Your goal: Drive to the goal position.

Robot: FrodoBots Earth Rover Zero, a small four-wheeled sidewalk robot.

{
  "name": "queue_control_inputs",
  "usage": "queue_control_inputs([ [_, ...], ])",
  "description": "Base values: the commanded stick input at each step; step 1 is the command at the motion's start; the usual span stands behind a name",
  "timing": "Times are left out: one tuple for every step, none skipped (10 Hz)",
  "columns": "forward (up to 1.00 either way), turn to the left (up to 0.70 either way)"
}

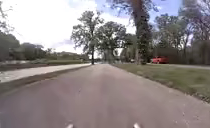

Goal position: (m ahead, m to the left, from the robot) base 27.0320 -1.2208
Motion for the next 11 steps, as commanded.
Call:
queue_control_inputs([
  [1.0,0.0],
  [1.0,0.0],
  [1.0,0.0],
  [1.0,0.0],
  [1.0,0.0],
  [1.0,0.0],
  [1.0,0.0],
  [1.0,0.0],
  [1.0,0.0],
  [1.0,0.0],
  [1.0,0.0],
])
